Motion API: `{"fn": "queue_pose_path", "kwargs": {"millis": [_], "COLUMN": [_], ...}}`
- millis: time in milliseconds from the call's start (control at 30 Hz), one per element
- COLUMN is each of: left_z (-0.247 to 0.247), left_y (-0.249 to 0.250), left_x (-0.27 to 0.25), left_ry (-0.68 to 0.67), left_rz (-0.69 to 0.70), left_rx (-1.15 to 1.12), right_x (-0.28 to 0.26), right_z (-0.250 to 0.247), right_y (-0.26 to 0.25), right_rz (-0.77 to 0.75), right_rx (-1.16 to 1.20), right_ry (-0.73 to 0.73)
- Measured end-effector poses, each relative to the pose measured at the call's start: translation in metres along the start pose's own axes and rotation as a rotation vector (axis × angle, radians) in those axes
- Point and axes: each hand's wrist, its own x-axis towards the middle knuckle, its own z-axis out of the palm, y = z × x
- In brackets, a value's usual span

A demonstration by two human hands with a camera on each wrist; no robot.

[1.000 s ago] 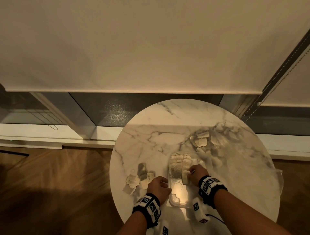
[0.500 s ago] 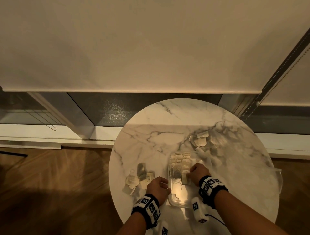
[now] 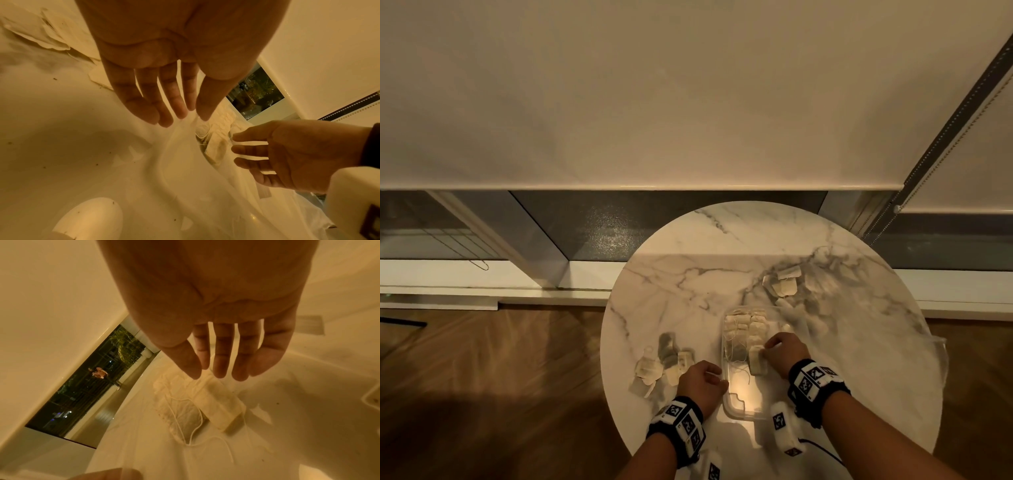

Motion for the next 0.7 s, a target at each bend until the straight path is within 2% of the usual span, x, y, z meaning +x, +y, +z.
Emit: {"fn": "queue_pose_path", "kwargs": {"millis": [133, 367, 700], "left_z": [-0.003, -0.016, -0.056], "left_y": [-0.005, -0.031, -0.069], "left_x": [-0.001, 0.0, -0.002], "left_ry": [0.028, 0.078, 0.312], "left_rz": [0.013, -0.036, -0.066], "left_rx": [-0.03, -0.09, -0.07], "right_x": [-0.009, -0.028, -0.055], "right_z": [0.002, 0.01, 0.031], "right_y": [0.001, -0.01, -0.032], "right_rz": [-0.013, -0.147, -0.309], "right_rx": [0.095, 0.193, 0.11], "right_ry": [-0.021, -0.098, -0.135]}}
